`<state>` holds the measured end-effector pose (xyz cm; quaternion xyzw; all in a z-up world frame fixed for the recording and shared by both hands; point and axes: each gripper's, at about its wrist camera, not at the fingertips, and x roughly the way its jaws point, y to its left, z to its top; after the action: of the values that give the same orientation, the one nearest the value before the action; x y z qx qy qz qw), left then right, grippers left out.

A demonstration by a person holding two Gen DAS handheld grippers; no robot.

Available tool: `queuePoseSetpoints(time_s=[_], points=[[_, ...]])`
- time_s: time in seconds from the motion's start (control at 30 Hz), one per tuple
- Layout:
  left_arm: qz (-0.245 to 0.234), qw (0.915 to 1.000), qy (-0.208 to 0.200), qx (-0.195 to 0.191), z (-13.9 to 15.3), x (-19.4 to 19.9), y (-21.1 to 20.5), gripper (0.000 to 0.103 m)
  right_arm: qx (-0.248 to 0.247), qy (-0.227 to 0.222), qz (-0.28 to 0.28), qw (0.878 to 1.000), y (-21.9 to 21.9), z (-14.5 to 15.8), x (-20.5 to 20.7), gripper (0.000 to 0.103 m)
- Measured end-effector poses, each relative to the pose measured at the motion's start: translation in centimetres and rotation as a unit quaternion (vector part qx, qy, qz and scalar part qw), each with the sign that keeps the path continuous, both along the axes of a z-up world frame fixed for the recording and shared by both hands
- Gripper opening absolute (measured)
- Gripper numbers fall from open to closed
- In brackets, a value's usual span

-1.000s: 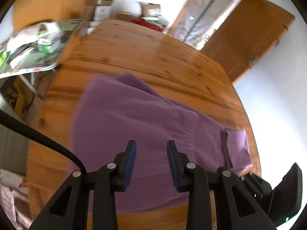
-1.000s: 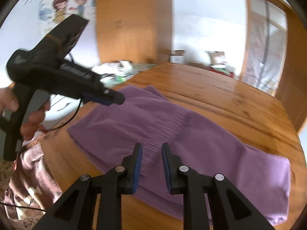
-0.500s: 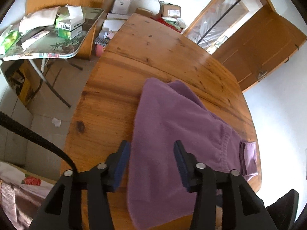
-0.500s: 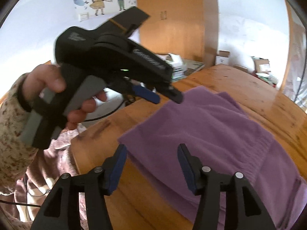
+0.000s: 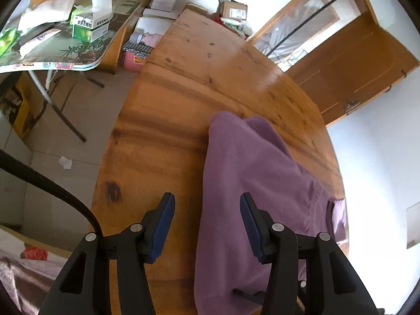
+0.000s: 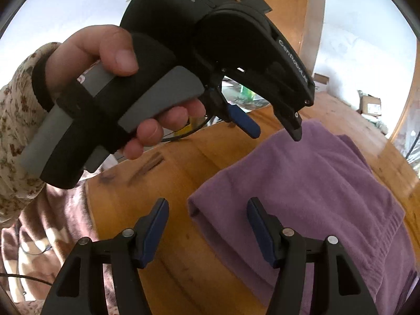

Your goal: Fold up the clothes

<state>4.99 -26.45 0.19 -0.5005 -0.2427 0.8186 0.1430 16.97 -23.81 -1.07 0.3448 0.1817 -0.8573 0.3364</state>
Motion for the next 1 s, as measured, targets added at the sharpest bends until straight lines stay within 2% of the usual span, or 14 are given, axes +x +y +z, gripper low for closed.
queuePoseSetpoints(time_s=[0.33, 0.73, 0.83, 0.9, 0.93, 1.0], points=[[-0.026, 0.9994, -0.009, 0.021, -0.9, -2.2, 0.4, 0.054, -0.007, -0.016, -0.018, 1.0, 0.2, -0.5, -0.5, 0.063], [-0.055, 0.996, -0.011, 0.07, -1.4, -4.8, 1.9, 0.054, -0.013, -0.022, -0.033, 0.999, 0.5, -1.0, -0.6, 0.063], [-0.051, 0.9957, -0.014, 0.076, -1.5, -4.9, 1.8, 0.052, -0.008, -0.016, -0.043, 0.999, 0.6, -1.0, -0.6, 0.054], [-0.04, 0.9965, -0.016, 0.071, -1.6, -4.8, 1.7, 0.039, -0.009, -0.016, -0.053, 0.998, 0.9, -1.0, -0.8, 0.042], [-0.033, 0.997, -0.018, 0.068, -1.7, -4.8, 1.7, 0.031, -0.01, -0.017, -0.058, 0.998, 1.1, -0.9, -0.9, 0.04], [-0.024, 0.9974, -0.022, 0.065, -1.8, -4.8, 1.6, 0.027, -0.014, -0.02, -0.064, 0.998, 1.5, -0.9, -1.2, 0.03]])
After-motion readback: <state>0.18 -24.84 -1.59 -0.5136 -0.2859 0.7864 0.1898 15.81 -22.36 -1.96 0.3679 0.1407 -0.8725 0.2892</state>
